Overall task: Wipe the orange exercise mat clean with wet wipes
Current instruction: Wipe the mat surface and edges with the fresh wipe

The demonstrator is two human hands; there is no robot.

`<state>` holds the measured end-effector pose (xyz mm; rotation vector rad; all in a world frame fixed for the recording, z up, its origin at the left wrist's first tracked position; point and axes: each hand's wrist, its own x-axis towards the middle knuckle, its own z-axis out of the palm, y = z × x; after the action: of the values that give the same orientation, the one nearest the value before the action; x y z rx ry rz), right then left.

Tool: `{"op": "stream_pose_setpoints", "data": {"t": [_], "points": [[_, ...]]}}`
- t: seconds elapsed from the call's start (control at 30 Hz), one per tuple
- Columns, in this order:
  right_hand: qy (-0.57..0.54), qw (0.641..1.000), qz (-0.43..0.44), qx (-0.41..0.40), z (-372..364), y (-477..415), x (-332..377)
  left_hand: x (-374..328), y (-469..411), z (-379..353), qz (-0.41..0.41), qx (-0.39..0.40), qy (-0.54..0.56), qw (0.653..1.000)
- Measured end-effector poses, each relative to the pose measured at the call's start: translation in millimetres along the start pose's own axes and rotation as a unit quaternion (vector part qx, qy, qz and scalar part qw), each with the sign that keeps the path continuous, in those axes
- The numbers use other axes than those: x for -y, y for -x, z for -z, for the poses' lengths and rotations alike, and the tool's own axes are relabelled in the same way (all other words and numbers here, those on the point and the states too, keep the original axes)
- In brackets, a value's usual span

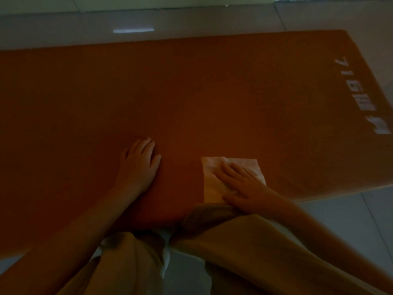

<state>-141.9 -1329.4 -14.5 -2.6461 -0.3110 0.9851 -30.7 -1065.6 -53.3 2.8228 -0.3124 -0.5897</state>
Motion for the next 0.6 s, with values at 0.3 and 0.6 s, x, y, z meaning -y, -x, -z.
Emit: {"op": "stream_pose_setpoints", "data": {"t": [0.3, 0.6], "points": [[-0.024, 0.996, -0.043, -0.069, 11, -50, 7, 1, 0, 1, 0.002, -0.001, 0.009, 1.000], [0.059, 0.998, -0.027, -0.011, 26, -43, -9, 2, 3, 5, -0.008, -0.001, 0.012, 1.000]]}}
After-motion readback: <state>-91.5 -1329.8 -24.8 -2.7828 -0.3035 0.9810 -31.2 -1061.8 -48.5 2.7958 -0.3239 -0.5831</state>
